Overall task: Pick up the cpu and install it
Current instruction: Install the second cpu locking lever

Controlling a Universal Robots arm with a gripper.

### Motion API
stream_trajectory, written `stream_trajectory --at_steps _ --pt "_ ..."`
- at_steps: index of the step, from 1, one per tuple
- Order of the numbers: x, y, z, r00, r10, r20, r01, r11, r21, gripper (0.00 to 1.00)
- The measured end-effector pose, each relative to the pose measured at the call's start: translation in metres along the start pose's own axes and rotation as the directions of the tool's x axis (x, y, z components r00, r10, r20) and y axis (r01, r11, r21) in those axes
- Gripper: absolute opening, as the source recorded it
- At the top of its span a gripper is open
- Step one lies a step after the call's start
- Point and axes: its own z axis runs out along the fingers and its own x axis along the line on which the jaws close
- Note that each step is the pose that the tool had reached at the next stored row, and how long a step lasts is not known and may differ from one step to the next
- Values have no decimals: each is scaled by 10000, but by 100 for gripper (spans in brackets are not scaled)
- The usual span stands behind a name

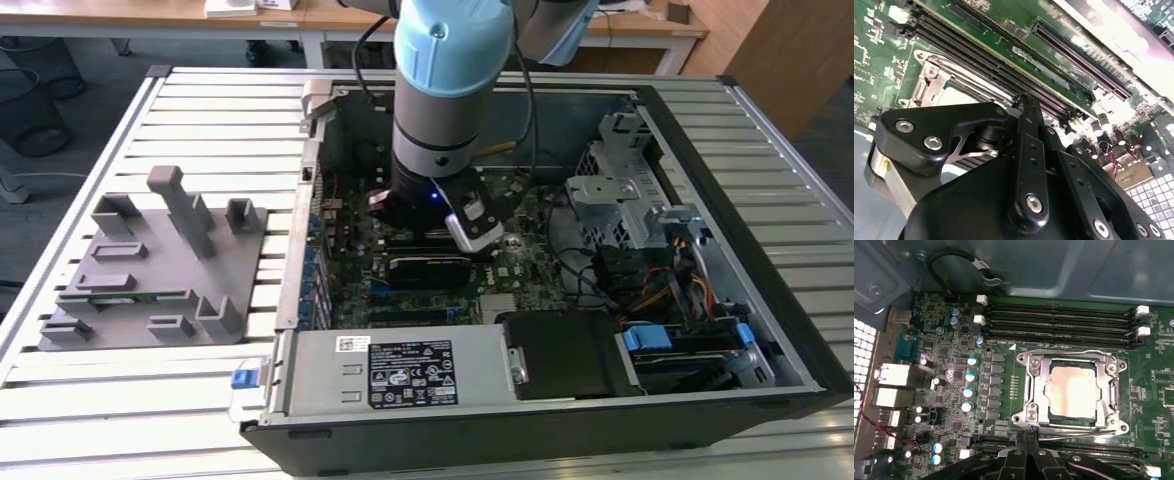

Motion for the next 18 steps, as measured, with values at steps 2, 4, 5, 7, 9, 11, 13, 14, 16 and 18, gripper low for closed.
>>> stream_trajectory --at_steps 2,4,5,7,9,11,13,14,16,18 --pt "12 -23 0 10000 0 2 0 10000 -29 11" --pt "19 -42 -3 10000 -3 4 3 10000 -74 11" --pt "23 -52 -5 10000 -4 6 4 9999 -109 11" --pt "27 -66 -6 10000 -6 12 6 9998 -210 11" --pt "33 -73 -4 10000 -8 17 9 9996 -295 11" --pt "44 -77 3 10000 -11 20 12 9994 -352 11" --pt "61 -79 15 10000 -13 22 14 9992 -400 11" --pt "66 -81 24 10000 -13 25 14 9991 -428 11" --pt "78 -83 36 10000 -15 28 16 9988 -497 11" --pt "83 -86 51 10000 -20 31 22 9983 -578 11"
